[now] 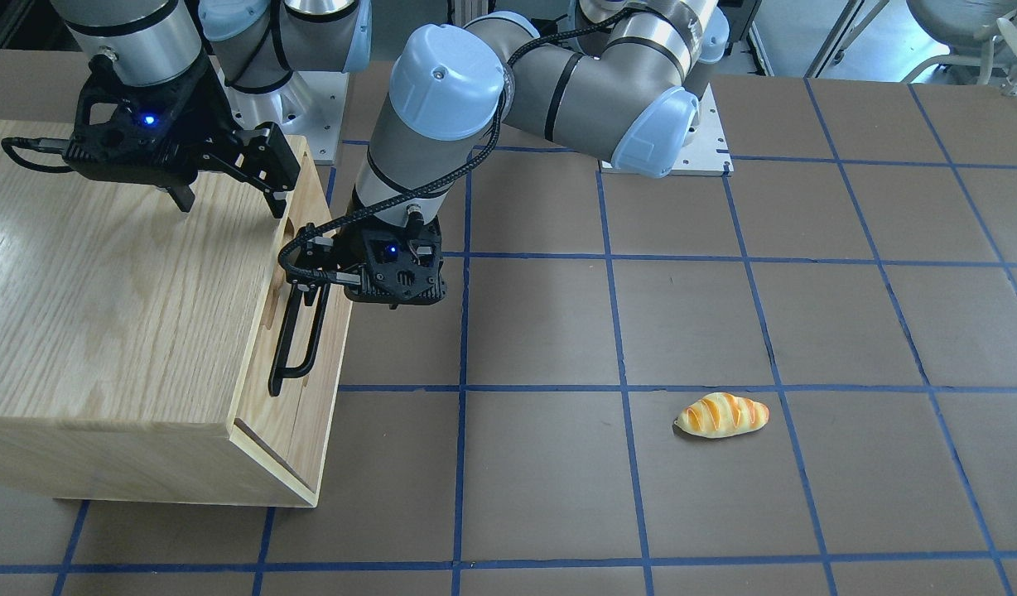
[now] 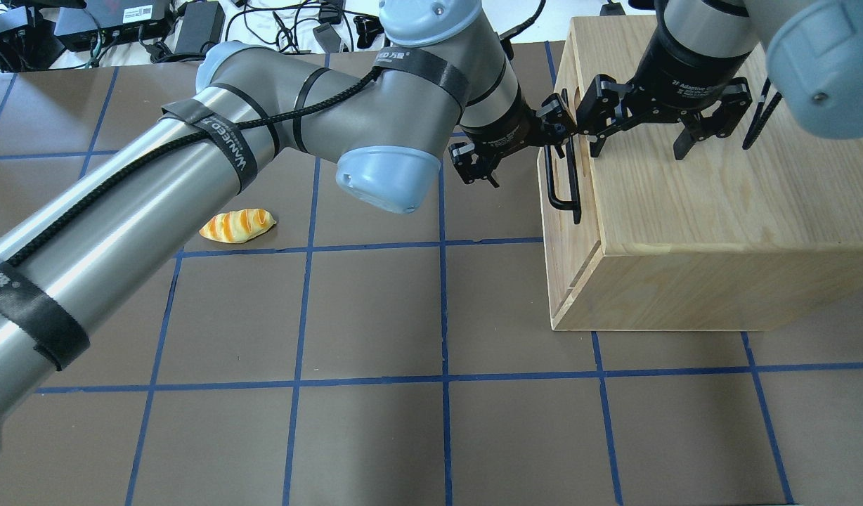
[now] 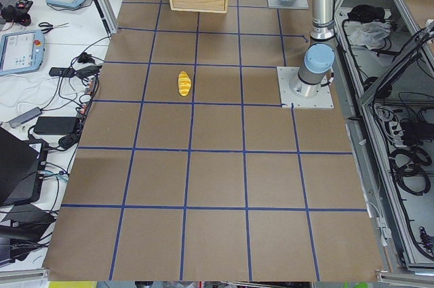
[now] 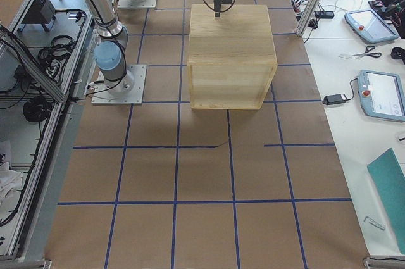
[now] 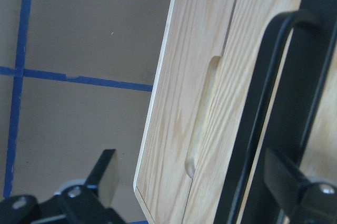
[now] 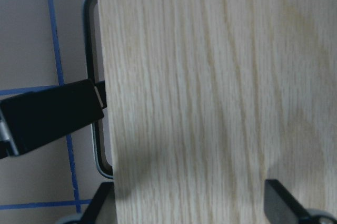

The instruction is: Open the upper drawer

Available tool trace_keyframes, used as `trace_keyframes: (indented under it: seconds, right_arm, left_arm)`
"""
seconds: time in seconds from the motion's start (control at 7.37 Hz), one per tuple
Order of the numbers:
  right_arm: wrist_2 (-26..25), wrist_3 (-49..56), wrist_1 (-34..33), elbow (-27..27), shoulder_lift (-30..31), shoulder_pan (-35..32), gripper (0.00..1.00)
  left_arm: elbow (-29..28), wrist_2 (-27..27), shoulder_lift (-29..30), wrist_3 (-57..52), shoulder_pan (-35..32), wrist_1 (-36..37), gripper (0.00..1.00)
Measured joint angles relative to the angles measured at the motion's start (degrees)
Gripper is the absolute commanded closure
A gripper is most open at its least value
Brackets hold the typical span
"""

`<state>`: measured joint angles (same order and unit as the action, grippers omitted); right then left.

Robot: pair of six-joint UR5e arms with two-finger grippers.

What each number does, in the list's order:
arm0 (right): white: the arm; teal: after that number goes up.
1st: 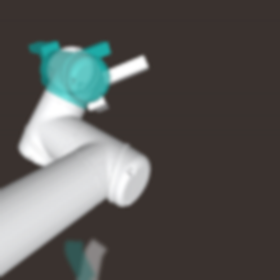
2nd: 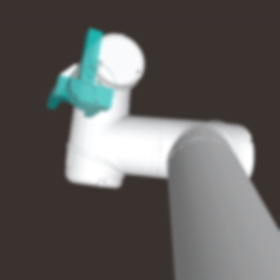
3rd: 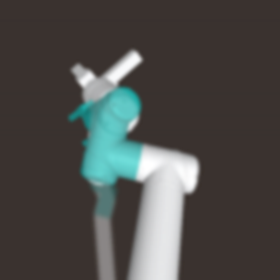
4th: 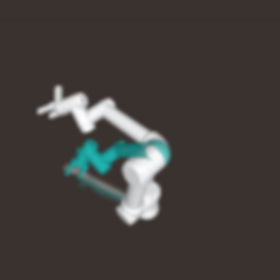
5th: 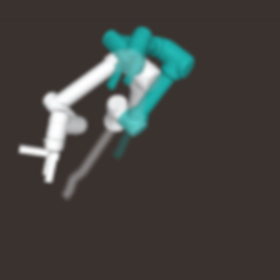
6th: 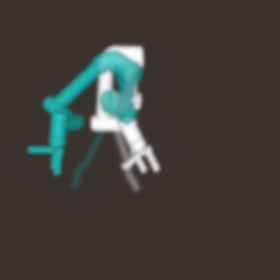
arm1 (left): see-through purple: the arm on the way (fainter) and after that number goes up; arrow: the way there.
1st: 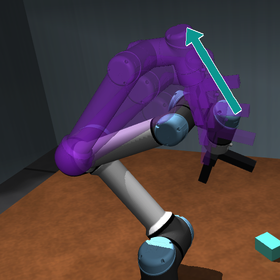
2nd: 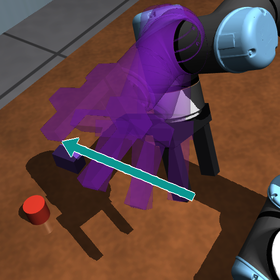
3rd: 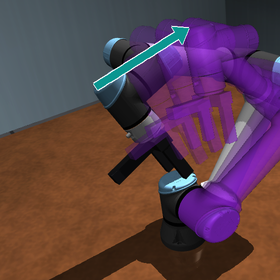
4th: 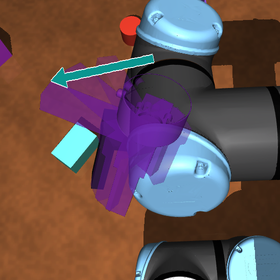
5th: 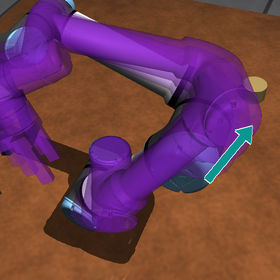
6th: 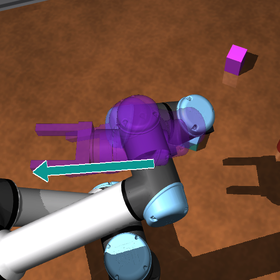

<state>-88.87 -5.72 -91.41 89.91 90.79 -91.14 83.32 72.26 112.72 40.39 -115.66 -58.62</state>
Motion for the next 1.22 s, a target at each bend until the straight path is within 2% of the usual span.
trace_keyframes:
  seconds: [1.22]
  right_arm:
    - [-0.02,0.01,0.00,0.00,0.00,0.02,0.00]
  left_arm:
    - [-0.18,0.76,0.77,-0.03,0.00,-0.11,0.00]
